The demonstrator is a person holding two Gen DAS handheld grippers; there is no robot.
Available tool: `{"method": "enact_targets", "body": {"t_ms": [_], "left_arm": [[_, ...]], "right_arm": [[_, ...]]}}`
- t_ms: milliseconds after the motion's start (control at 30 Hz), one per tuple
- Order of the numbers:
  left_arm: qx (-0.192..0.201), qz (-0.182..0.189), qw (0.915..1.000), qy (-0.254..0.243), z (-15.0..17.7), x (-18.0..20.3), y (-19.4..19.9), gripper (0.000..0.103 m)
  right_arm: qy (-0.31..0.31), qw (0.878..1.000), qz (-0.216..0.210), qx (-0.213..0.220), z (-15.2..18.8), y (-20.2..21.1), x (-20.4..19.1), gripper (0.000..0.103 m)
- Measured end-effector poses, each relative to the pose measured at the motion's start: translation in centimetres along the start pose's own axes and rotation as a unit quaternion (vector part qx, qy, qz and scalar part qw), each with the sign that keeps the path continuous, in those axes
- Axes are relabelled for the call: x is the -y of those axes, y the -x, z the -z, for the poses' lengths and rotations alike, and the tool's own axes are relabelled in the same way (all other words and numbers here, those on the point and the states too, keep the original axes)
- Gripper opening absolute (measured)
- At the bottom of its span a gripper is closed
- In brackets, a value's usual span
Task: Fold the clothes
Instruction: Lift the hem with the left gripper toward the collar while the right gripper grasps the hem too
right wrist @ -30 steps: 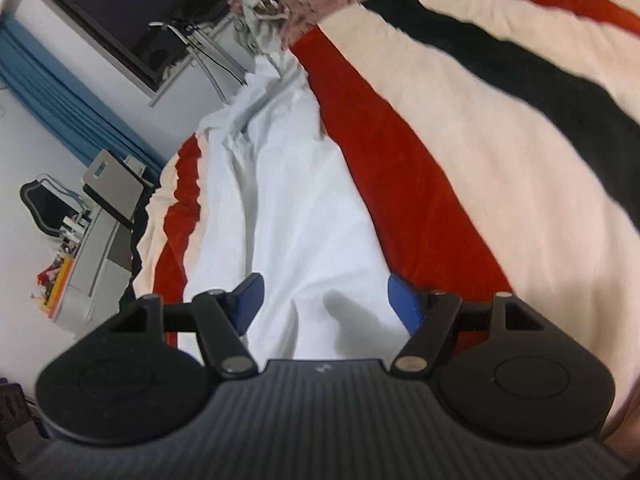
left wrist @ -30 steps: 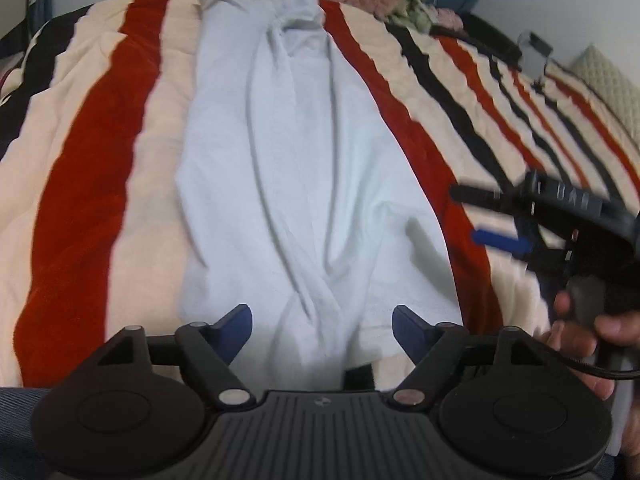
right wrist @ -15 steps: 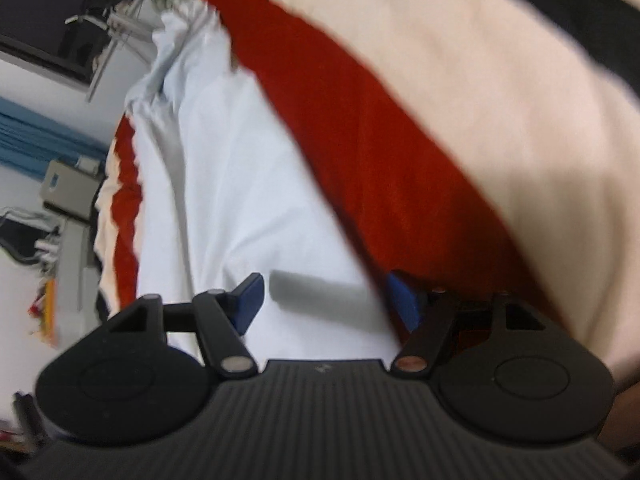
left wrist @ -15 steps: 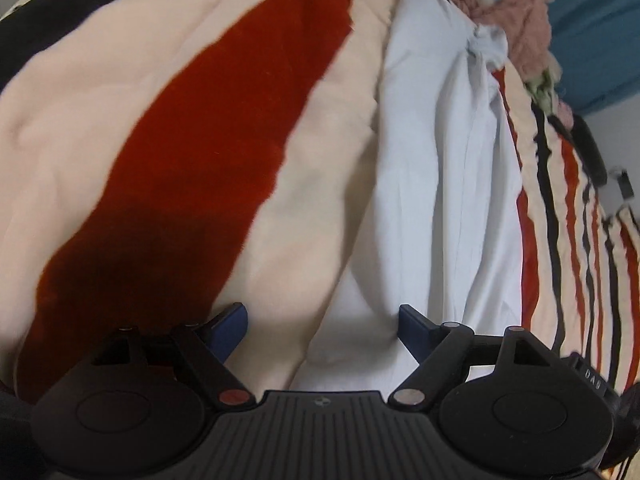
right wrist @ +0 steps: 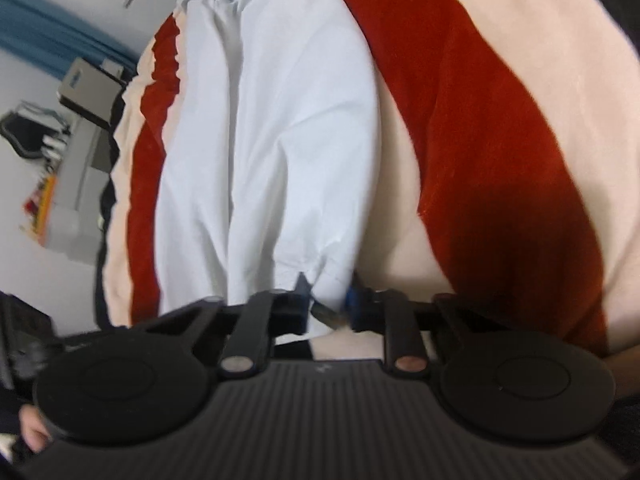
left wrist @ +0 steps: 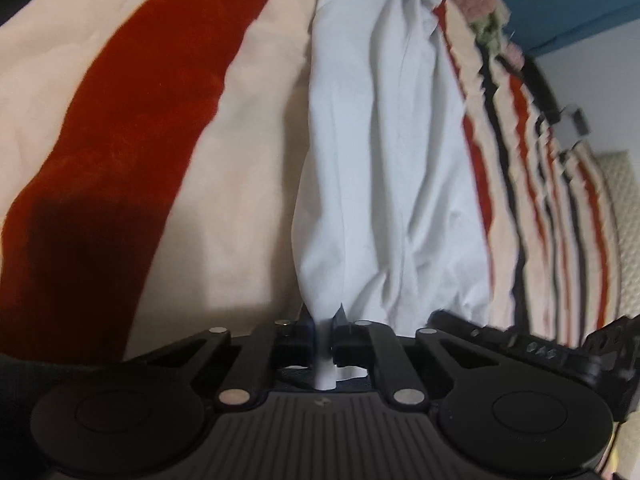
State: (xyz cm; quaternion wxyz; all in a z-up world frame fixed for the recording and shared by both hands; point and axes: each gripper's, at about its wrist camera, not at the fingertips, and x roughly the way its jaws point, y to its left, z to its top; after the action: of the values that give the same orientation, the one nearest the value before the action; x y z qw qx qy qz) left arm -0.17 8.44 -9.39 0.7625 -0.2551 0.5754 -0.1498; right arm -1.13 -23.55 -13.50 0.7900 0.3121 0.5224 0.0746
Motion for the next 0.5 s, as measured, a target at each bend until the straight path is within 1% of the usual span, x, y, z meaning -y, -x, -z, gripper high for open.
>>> {"method": "enact_targets", "body": {"t_ms": [67, 100, 167, 233, 333, 400, 467, 500], "left_arm": [[0.013, 0.030, 0.9993, 0.020, -0.2, -0.2, 1.1, 0.006], [0.022, 0.052, 0.9979, 0.033, -0.3, -0.3, 2.0, 0.006], [0.046, 0.097, 0.9928, 0.053, -0.9, -0.2, 4.2, 0.005], [0.070, 0.128, 0.9872, 0.065, -2.1, 0.3, 6.7, 0.005], [0.111, 0.163, 0.9788, 0.054, -4.6, 2.7, 11.2, 0.004], [0.134, 0.182, 0.9733, 0.041, -4.3, 4.4, 13.9, 0.004], [0.158, 0.200, 0.9667, 0.028, -3.8, 6.2, 16.5, 0.004], [0.166, 0.205, 0.9644, 0.023, -3.2, 6.3, 18.0, 0.004]], "right_arm": [[-0.008, 1.000, -0.016, 0.015, -0.3, 1.3, -0.2, 0.013], [-0.012, 0.999, -0.023, 0.022, -0.5, 1.9, -0.3, 0.013], [-0.018, 0.998, -0.044, 0.048, -1.3, 3.9, -0.7, 0.013], [-0.020, 0.994, -0.074, 0.083, -2.6, 6.7, -1.6, 0.012], [-0.002, 0.985, -0.118, 0.129, -4.3, 11.1, -3.8, 0.012], [0.017, 0.978, -0.140, 0.154, -5.1, 13.8, -5.5, 0.012], [0.036, 0.971, -0.159, 0.173, -5.2, 16.3, -6.6, 0.012], [0.043, 0.969, -0.167, 0.179, -5.1, 17.3, -7.0, 0.012]]}}
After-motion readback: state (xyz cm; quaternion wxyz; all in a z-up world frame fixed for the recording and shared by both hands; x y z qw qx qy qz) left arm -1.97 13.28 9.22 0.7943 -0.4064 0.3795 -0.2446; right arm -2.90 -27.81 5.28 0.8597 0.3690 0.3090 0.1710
